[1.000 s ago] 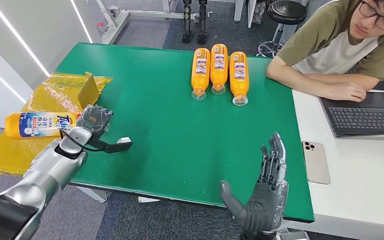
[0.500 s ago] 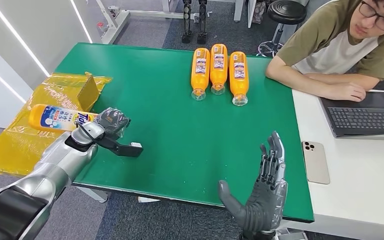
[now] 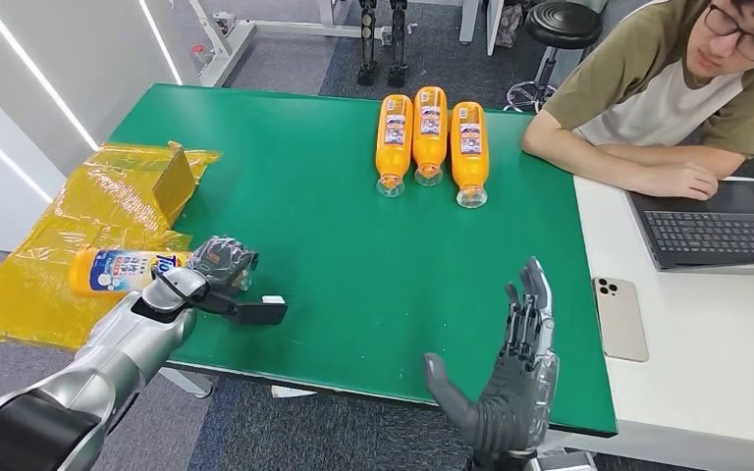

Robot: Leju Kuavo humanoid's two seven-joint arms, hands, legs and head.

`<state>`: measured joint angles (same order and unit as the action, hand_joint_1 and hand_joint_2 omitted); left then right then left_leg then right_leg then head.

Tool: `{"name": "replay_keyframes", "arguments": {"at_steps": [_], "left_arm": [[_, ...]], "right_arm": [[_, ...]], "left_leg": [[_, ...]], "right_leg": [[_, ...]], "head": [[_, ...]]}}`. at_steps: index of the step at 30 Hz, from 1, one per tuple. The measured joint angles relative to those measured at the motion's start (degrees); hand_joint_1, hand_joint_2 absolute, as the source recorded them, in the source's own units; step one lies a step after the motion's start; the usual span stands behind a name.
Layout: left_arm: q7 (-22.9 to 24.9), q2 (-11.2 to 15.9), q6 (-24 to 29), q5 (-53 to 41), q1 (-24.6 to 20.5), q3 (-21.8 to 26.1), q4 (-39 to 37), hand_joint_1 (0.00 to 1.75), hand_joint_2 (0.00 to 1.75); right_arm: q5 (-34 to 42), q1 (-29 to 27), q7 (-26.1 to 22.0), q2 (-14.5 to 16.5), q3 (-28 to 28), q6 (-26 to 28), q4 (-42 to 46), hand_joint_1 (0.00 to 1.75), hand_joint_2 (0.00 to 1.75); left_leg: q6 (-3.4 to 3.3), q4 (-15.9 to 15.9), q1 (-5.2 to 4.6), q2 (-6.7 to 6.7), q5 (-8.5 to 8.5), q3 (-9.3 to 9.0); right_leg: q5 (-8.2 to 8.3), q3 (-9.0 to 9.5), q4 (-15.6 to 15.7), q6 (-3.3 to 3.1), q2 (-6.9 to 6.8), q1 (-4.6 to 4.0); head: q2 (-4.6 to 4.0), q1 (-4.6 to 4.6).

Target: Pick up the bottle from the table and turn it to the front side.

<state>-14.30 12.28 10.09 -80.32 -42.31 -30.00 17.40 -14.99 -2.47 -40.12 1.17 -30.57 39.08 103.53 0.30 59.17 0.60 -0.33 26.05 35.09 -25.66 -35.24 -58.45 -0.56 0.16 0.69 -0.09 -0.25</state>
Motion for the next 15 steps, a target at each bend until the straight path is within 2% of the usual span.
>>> {"name": "replay_keyframes", "arguments": {"at_steps": [2,3,6,7,15], "left_arm": [[0.34,-0.17,0.45,0.41,0.57,0.62,0.0,1.75,1.75],[0.43,-0.26,0.64,0.64,0.8,0.91,0.0,1.66,1.75],[0.44,-0.51,1.38,1.16,1.38,1.78,0.0,0.36,1.75],[0.43,-0.6,1.68,1.26,1.58,2.04,0.0,0.01,1.75],[-1.03,-1.15,4.14,2.07,2.25,4.35,0.0,0.0,1.75]], "right_arm": [[-0.02,0.14,-0.01,0.05,-0.03,0.0,-0.2,0.0,1.75],[-0.05,0.2,0.0,0.09,-0.04,0.0,-0.28,0.0,1.75],[-0.42,0.42,0.0,0.25,-0.08,0.0,-0.52,0.0,1.75],[-0.57,0.51,0.02,0.31,-0.09,0.0,-0.61,0.0,1.75],[-0.77,1.27,0.87,0.67,-0.28,-0.05,-1.09,0.0,1.75]], "left_leg": [[0.0,0.0,0.0,0.01,0.0,-0.01],[0.0,0.0,0.0,0.02,0.0,-0.02],[0.0,0.0,0.0,0.02,0.0,-0.06],[0.0,0.0,0.0,0.03,0.0,-0.08],[0.0,-0.01,0.0,0.04,0.0,-0.15]], "right_leg": [[0.0,0.02,0.0,0.0,-0.03,0.0],[0.0,0.03,0.0,0.0,-0.05,0.0],[0.0,0.08,-0.01,0.0,-0.07,0.0],[0.0,0.1,-0.01,0.0,-0.07,0.0],[0.0,0.17,-0.01,0.0,-0.09,0.0]], "head": [[0.0,-0.01],[0.0,-0.01],[0.0,0.01],[0.0,0.0],[0.0,-0.01]]}}
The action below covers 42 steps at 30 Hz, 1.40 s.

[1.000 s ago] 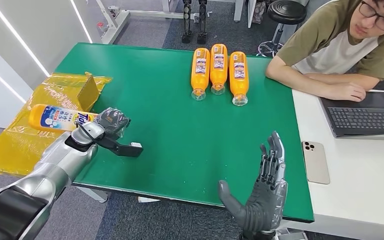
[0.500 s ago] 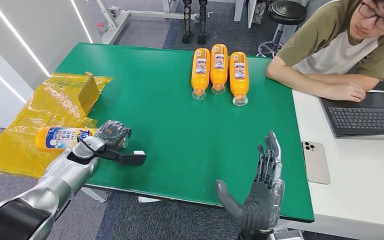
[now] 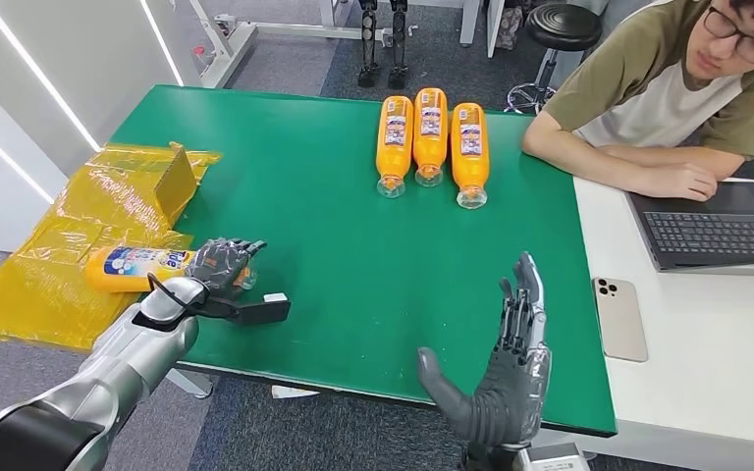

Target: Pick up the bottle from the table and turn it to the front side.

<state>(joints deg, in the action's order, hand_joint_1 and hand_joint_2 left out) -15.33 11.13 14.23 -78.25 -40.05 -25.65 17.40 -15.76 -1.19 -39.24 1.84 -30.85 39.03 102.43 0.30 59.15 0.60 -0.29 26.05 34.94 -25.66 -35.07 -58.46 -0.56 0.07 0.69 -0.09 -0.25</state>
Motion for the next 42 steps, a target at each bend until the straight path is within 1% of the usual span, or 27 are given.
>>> {"name": "replay_keyframes", "arguments": {"at_steps": [8,13,17,20,22,23,25,27,29,32,37,40,42], "left_arm": [[-0.92,-0.22,1.23,0.32,0.08,1.62,0.0,0.0,1.75],[-4.38,-0.71,4.36,1.3,0.49,2.88,0.0,0.0,1.75],[-10.03,-1.82,5.91,6.73,1.03,5.9,0.02,0.0,1.75],[-17.45,-3.34,7.84,14.47,1.38,9.8,0.62,0.0,1.75],[-22.25,-4.59,7.09,22.71,1.67,12.77,2.35,0.0,1.75],[-23.52,-5.12,5.23,27.44,1.89,13.77,3.72,0.0,1.75],[-24.4,-5.85,0.05,36.46,2.53,14.62,7.03,0.0,1.75],[-24.59,-6.18,-4.25,44.15,3.56,14.33,10.51,0.0,1.75],[-24.7,-6.24,-6.75,51.72,4.96,13.04,14.47,0.0,1.75],[-24.86,-6.02,-8.4,61.9,7.25,9.4,21.36,0.0,1.75],[-24.94,-5.5,-8.55,71.36,10.81,3.87,33.6,0.0,1.75],[-24.96,-6.06,-9.3,74.99,13.3,2.96,42.18,0.0,1.75],[-24.97,-7.32,-9.77,76.42,15.32,3.18,48.79,0.0,1.75]], "right_arm": [[0.1,0.16,0.0,0.04,-0.04,-0.13,-0.19,0.0,1.75],[0.73,0.56,-0.25,0.21,-0.05,-0.38,-0.64,0.0,1.75],[0.92,0.79,-0.19,0.48,-0.03,-0.75,-0.97,0.0,1.75],[0.79,0.71,-0.27,0.55,0.05,-1.36,-1.05,0.0,1.75],[0.55,0.63,-0.37,0.61,0.15,-1.74,-1.06,0.0,1.75],[0.43,0.59,-0.38,0.62,0.2,-1.88,-1.06,0.0,1.75],[0.34,0.53,-0.39,0.63,0.32,-2.3,-1.1,0.0,1.75],[0.81,0.49,-0.43,0.63,0.44,-2.8,-1.27,0.0,1.75],[1.5,0.4,-0.53,0.63,0.52,-3.07,-1.55,0.0,1.75],[2.14,0.25,-0.64,0.62,0.57,-3.31,-1.97,0.0,1.75],[2.13,0.06,-0.72,0.62,0.79,-3.73,-2.46,0.0,1.75],[2.05,-0.14,-0.73,0.63,1.0,-3.87,-2.68,0.0,1.75],[1.95,-0.27,-0.73,0.63,1.1,-4.09,-2.8,0.0,1.75]], "left_leg": [[0.0,0.0,0.0,0.0,0.0,-0.01],[0.0,0.0,0.0,0.01,0.0,-0.02],[0.0,0.01,0.0,0.01,0.0,0.0],[0.0,0.02,0.0,0.0,0.0,0.02],[0.0,0.03,-0.01,-0.01,0.0,0.03],[0.0,0.03,-0.01,-0.01,0.01,0.03],[-0.01,0.03,-0.01,0.0,0.01,0.04],[0.0,0.03,-0.01,0.0,0.01,0.05],[0.0,0.02,0.0,-0.01,0.01,0.05],[0.0,0.02,0.0,0.0,0.01,0.07],[0.0,0.02,0.0,0.0,0.01,0.09],[-0.01,0.03,-0.01,-0.01,0.02,0.09],[-0.01,0.03,-0.01,0.0,0.03,0.11]], "right_leg": [[0.0,0.01,0.0,0.0,0.0,0.0],[-0.01,0.0,0.01,0.0,-0.01,0.0],[-0.01,-0.03,0.01,0.0,-0.01,0.0],[0.0,-0.06,0.02,0.0,0.0,0.0],[0.0,-0.06,0.03,0.0,0.01,0.0],[0.0,-0.06,0.03,0.0,0.01,0.0],[-0.01,-0.07,0.04,0.01,0.01,0.0],[-0.01,-0.07,0.04,0.01,0.0,0.0],[-0.01,-0.09,0.04,0.0,0.01,0.0],[-0.02,-0.1,0.04,-0.01,0.0,0.0],[-0.03,-0.11,0.04,-0.01,0.01,0.0],[-0.03,-0.12,0.05,-0.01,0.01,0.0],[-0.03,-0.12,0.06,0.0,0.0,0.0]], "head": [[0.0,0.01],[0.0,0.01],[0.0,0.0],[0.0,-0.01],[0.0,-0.01],[0.0,0.0],[0.0,0.0],[0.0,0.01],[0.0,0.01],[0.0,0.0],[0.0,0.0],[0.0,0.01],[0.0,0.0]]}}
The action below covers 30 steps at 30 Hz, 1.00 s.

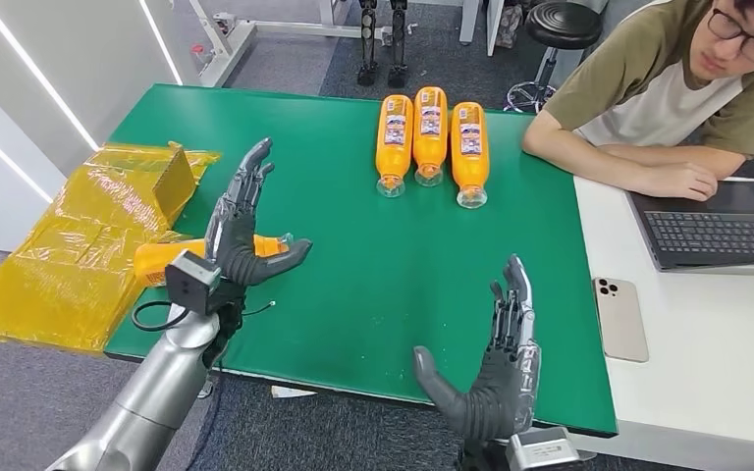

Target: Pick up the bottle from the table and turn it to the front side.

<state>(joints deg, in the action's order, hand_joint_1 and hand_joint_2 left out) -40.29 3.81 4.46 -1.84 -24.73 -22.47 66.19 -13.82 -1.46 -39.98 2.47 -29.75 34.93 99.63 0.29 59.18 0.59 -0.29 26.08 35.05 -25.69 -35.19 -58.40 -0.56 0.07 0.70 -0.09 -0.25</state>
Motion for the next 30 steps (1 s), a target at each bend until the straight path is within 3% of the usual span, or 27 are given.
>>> {"name": "replay_keyframes", "arguments": {"at_steps": [7,11,13,24,30], "left_arm": [[-0.03,-9.55,-2.04,3.72,7.91,4.62,18.54,0.0,1.75],[-0.01,-16.54,-3.49,8.98,12.39,8.53,22.02,0.0,1.75],[0.0,-18.27,-5.09,12.55,13.76,9.96,22.4,0.0,1.75],[0.02,-18.85,-5.27,7.87,14.53,12.1,22.44,0.0,1.75],[0.02,-18.85,-2.25,4.04,14.55,12.11,22.44,0.0,1.75]], "right_arm": [[-0.91,-0.51,0.52,0.15,0.58,-0.62,-0.07,0.0,1.75],[-0.92,-0.6,1.13,0.46,1.07,-0.68,-0.08,0.0,1.75],[-0.84,-0.48,1.46,0.64,1.22,-0.72,-0.15,0.0,1.75],[-1.57,-0.28,1.76,1.25,1.72,-0.13,-0.67,0.0,1.75],[-1.85,-0.57,1.75,1.48,2.3,0.52,-0.68,0.0,1.75]], "left_leg": [[-0.11,0.0,-0.02,-0.02,0.1,0.02],[-0.15,0.0,-0.01,-0.02,0.13,0.04],[-0.15,0.0,0.0,-0.01,0.13,0.04],[-0.12,0.0,0.01,0.04,0.1,0.05],[-0.13,0.0,0.0,0.05,0.1,0.06]], "right_leg": [[-0.03,0.02,0.05,0.04,0.0,0.01],[-0.04,0.03,0.06,0.06,-0.01,0.01],[-0.04,0.03,0.05,0.06,-0.03,0.01],[-0.04,0.03,0.01,0.05,-0.1,-0.01],[-0.04,0.03,0.03,0.06,-0.1,0.0]], "head": [[0.0,0.0],[0.0,-0.01],[0.0,-0.04],[0.0,-0.08],[0.0,-0.08]]}}
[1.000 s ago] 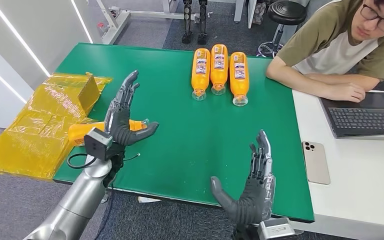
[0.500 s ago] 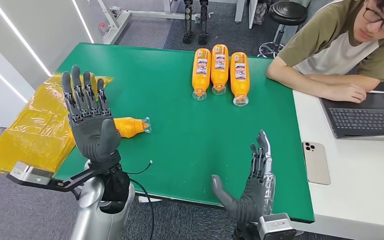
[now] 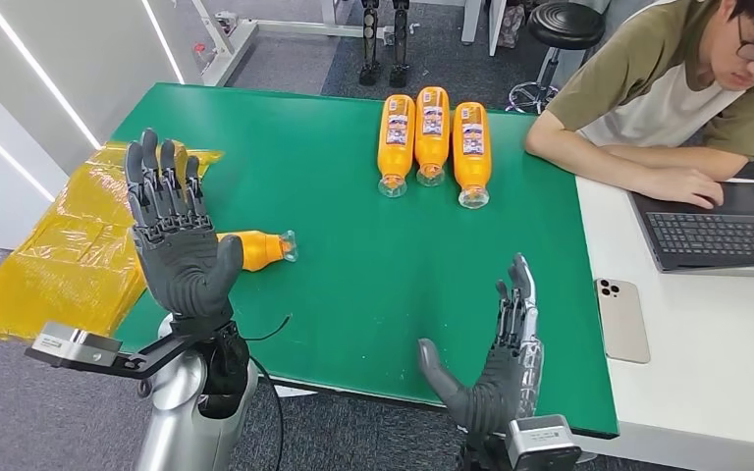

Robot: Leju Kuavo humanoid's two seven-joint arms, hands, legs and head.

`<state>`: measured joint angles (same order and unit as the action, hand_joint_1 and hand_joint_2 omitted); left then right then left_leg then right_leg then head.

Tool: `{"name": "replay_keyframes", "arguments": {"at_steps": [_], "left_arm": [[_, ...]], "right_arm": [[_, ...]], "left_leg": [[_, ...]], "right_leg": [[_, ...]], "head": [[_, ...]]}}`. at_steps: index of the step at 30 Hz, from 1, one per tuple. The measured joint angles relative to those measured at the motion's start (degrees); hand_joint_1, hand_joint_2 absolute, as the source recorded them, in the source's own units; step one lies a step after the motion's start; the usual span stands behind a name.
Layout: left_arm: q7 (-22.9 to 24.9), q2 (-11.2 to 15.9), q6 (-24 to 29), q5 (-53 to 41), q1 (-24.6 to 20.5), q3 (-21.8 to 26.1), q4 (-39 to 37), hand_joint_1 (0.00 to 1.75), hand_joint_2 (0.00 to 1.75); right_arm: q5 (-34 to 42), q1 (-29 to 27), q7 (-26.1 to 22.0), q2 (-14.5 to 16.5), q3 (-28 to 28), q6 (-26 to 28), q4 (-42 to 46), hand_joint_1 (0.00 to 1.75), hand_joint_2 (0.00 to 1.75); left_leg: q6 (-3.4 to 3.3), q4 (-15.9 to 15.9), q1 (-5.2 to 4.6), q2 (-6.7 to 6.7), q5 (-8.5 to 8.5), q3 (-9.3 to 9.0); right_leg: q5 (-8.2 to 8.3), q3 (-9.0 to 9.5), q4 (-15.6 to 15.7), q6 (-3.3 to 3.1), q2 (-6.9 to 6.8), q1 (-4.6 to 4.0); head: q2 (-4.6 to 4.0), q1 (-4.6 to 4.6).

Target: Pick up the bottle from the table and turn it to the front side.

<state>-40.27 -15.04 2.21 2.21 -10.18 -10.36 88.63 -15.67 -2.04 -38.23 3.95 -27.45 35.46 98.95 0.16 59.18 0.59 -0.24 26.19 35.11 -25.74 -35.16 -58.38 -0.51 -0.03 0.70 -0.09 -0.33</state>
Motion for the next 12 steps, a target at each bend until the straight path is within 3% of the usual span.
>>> {"name": "replay_keyframes", "arguments": {"at_steps": [12], "left_arm": [[-0.01,0.02,2.97,-0.57,0.0,0.0,0.0,0.0,1.75]], "right_arm": [[-0.71,-0.5,1.21,0.55,1.06,-1.41,0.04,0.0,1.75]], "left_leg": [[0.0,0.0,0.0,0.0,0.0,-0.01]], "right_leg": [[0.0,0.0,-0.01,0.0,0.0,0.0]], "head": [[0.0,0.0]]}}
